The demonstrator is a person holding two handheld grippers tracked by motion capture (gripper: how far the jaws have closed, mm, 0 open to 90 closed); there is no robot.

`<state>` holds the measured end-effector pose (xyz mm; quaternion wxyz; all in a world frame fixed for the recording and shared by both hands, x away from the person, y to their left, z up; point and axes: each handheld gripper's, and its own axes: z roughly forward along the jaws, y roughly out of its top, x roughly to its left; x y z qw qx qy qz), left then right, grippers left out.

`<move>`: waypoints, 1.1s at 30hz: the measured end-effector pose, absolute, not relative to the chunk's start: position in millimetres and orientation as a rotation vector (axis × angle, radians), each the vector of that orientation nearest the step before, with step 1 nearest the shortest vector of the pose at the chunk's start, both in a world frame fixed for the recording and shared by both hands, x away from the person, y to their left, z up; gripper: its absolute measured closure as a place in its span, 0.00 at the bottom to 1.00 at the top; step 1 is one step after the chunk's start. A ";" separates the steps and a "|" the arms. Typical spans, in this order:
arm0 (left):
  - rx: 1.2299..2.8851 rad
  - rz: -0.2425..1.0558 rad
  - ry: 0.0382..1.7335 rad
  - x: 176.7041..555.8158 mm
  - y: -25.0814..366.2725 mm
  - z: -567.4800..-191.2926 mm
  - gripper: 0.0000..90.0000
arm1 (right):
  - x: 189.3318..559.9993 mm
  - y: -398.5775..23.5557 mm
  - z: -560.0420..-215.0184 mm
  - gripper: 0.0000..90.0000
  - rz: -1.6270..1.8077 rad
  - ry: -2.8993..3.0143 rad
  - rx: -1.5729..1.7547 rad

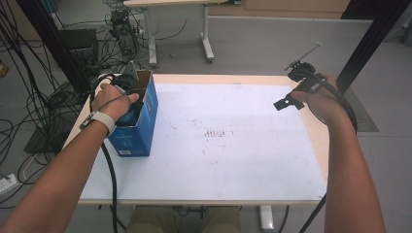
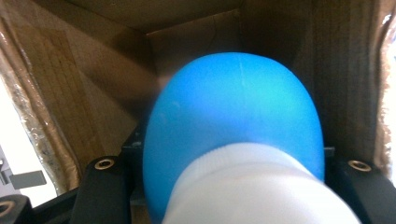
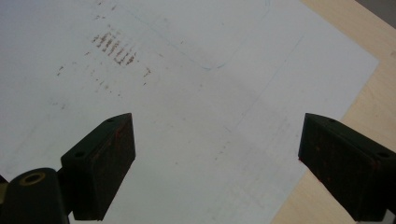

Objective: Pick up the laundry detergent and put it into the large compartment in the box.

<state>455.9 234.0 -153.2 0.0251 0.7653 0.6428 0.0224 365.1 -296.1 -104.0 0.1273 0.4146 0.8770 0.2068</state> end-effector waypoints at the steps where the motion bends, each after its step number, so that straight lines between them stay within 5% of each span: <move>1: 2.368 0.071 1.988 455.9 233.5 -153.2 0.44 | 365.1 -295.8 -103.9 0.12 0.601 2.553 1.203; 33: 2.373 0.077 1.992 455.0 231.0 -153.4 0.44 | 365.8 -295.1 -104.3 0.12 0.612 2.557 1.195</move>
